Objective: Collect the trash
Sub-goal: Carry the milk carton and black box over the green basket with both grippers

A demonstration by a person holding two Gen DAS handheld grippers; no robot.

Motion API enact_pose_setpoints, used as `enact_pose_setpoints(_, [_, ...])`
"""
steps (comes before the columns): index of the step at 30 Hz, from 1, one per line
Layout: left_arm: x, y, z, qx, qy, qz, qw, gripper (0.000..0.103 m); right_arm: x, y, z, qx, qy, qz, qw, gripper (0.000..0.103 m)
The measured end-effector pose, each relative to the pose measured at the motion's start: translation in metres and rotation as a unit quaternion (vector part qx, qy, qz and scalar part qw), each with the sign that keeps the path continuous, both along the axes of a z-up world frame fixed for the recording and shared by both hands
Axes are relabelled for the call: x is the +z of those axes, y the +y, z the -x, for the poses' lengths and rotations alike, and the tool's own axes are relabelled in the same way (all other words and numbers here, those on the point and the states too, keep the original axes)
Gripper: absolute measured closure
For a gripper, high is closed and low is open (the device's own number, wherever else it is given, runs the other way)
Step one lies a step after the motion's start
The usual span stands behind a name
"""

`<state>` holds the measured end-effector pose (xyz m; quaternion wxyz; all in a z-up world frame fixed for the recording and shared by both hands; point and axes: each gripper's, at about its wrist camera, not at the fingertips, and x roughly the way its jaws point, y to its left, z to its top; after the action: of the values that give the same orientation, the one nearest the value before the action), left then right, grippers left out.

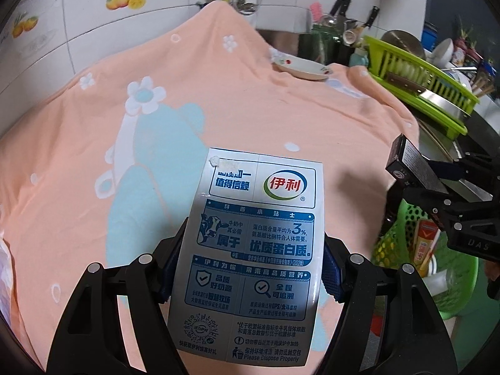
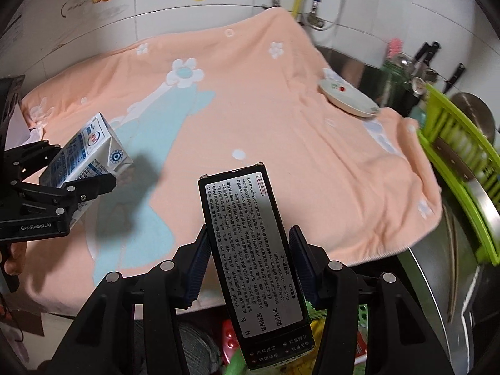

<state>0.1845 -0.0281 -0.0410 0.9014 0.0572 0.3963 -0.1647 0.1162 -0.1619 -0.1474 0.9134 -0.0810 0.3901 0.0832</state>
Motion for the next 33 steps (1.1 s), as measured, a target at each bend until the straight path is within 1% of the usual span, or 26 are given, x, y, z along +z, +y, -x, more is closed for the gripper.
enact_pose_setpoints(4, [0.000,-0.013,0.009,-0.010,-0.003,-0.001,0.9999,0.033,-0.001,-0.010,0.015,-0.015,-0.004,-0.007,1.000,0.054])
enact_pose_setpoints(8, [0.000,-0.025,0.015,-0.021,-0.003,0.003,0.9998,0.033,-0.003,-0.021,0.030,-0.038,-0.014,0.004,0.999,0.054])
enact_pose_setpoints(20, [-0.001,-0.063,0.034,-0.052,-0.012,0.000,0.9986,0.033,-0.014,-0.052,0.061,-0.082,-0.010,-0.020,0.996,0.054])
enact_pose_setpoints(25, [-0.003,-0.079,0.040,-0.063,-0.010,0.004,0.9980,0.033,-0.016,-0.069,0.074,-0.103,-0.011,-0.031,0.994,0.054])
enact_pose_setpoints(33, [-0.006,-0.101,0.052,-0.073,-0.021,-0.009,0.9970,0.033,-0.020,-0.089,0.096,-0.136,-0.012,-0.043,0.990,0.054])
